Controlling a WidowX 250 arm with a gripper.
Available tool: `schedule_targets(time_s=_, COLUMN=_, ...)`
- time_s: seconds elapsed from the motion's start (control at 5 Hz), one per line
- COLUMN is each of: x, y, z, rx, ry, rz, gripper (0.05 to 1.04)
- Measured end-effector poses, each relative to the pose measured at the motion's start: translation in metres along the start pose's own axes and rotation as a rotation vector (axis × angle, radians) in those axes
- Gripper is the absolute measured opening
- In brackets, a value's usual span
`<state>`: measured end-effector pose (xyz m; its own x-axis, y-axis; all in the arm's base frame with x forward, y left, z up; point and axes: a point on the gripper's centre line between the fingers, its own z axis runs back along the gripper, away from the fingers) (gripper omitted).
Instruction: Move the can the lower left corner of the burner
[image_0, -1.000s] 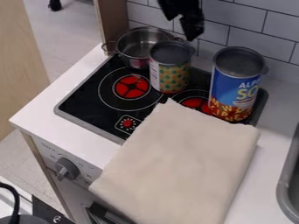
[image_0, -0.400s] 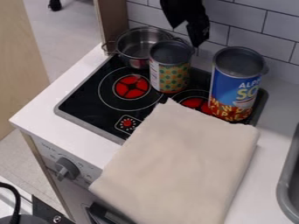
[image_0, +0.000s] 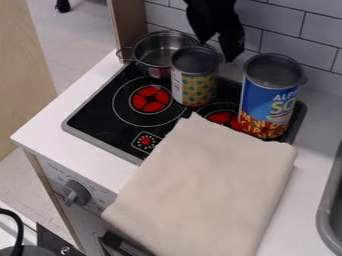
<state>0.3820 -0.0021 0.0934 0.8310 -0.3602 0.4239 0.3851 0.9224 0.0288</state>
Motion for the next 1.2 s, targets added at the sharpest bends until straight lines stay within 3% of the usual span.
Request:
schedule_targets(time_s=0.2, x=0.001, y=-0.001, z=-0.008, rx=-0.024, ry=0.019, rz=0.035, gripper=0.997)
schedule_targets(time_s=0.6, x=0.002, y=-0.003, z=-0.018, rx=-0.006, ry=0.066, rz=0.115, gripper=0.997)
schedule_targets(time_s=0.8, x=-0.004, y=-0.006, z=-0.019, rx=0.015, ry=0.121, rz=0.105, gripper=0.997)
schedule_targets(time_s=1.2, x=-0.018, y=-0.012, z=-0.016, rx=0.009, ry=0.166, rz=0.049, gripper=0.997)
